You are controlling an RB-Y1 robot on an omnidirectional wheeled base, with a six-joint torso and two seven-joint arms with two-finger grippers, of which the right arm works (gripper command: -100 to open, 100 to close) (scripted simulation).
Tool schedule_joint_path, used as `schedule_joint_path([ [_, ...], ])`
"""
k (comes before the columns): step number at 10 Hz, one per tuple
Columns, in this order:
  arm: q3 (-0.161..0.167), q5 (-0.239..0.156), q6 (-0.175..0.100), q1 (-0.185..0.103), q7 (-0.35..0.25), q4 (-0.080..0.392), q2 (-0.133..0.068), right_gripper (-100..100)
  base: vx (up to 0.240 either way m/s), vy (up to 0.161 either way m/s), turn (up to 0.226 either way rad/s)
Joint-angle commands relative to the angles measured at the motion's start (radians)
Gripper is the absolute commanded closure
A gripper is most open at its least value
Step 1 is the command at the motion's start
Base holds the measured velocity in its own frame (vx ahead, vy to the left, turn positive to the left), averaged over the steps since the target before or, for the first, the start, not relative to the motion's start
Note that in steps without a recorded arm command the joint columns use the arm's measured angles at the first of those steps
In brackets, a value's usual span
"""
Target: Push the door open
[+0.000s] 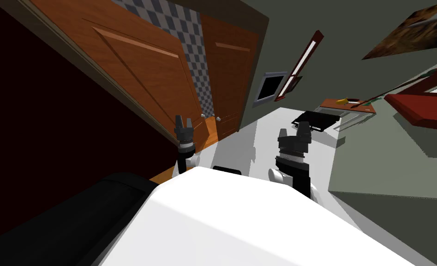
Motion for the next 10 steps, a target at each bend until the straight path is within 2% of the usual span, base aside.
schedule_joint_path([
  [1, 0.008, -0.02, -0.013, -0.008, -0.021, 0.03, -0.009, -100, 0.117, 0.07, 0.18],
  [6, 0.032, -0.076, -0.048, -0.029, -0.079, 0.112, -0.029, -100, 0.115, -0.037, 0.166],
  [10, 0.056, -0.132, -0.083, -0.05, -0.138, 0.196, -0.045, -100, 0.102, -0.031, 0.198],
])
